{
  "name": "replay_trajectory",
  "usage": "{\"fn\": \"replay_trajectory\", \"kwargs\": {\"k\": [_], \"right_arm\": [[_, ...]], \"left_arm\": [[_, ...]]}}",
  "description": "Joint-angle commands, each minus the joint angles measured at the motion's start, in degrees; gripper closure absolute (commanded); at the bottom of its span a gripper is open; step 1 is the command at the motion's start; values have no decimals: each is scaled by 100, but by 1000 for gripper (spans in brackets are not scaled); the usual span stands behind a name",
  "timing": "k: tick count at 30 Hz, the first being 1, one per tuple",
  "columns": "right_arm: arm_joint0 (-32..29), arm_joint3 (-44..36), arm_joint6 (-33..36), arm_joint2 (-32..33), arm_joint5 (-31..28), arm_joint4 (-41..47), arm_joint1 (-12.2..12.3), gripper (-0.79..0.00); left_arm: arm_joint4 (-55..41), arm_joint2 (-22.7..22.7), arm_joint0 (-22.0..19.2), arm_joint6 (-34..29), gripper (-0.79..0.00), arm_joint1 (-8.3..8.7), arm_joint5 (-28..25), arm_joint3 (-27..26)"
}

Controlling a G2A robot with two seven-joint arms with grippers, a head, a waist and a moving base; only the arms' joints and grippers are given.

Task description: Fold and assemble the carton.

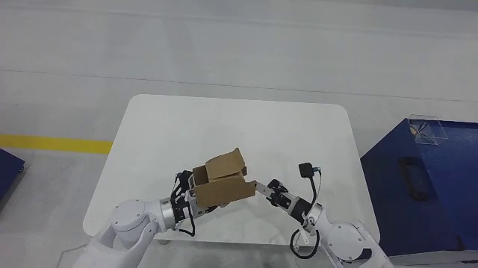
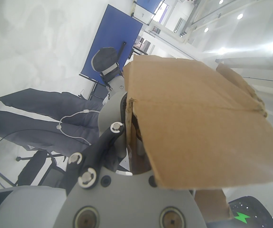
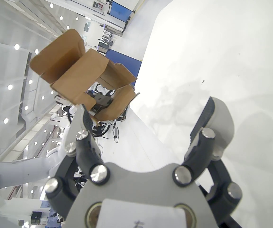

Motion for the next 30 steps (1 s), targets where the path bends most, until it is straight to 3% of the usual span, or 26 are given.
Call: {"fn": "replay_trajectory", "kwargs": {"k": [1,9,13,18,22,30], "right_arm": [[128,101,-63,-143,96,-108,-29,-785],[353,240,-247,-442,180,-276,-105,-785],[252,184,-417,-233,82,-103,-93,-785],[30,-34,-162,13,-51,137,-46,-785],[-5,-138,88,-27,30,-21,-31,-785],[-23,-130,-291,-42,123,-191,-57,-785]], "left_arm": [[90,29,13,-19,0,2,-38,-33],[206,58,60,-22,0,5,-88,-74],[131,3,58,4,0,6,-69,-30],[143,9,60,7,0,4,-55,-6],[151,18,36,209,0,-13,-97,0],[148,-46,85,590,0,-33,-202,-36]]}}
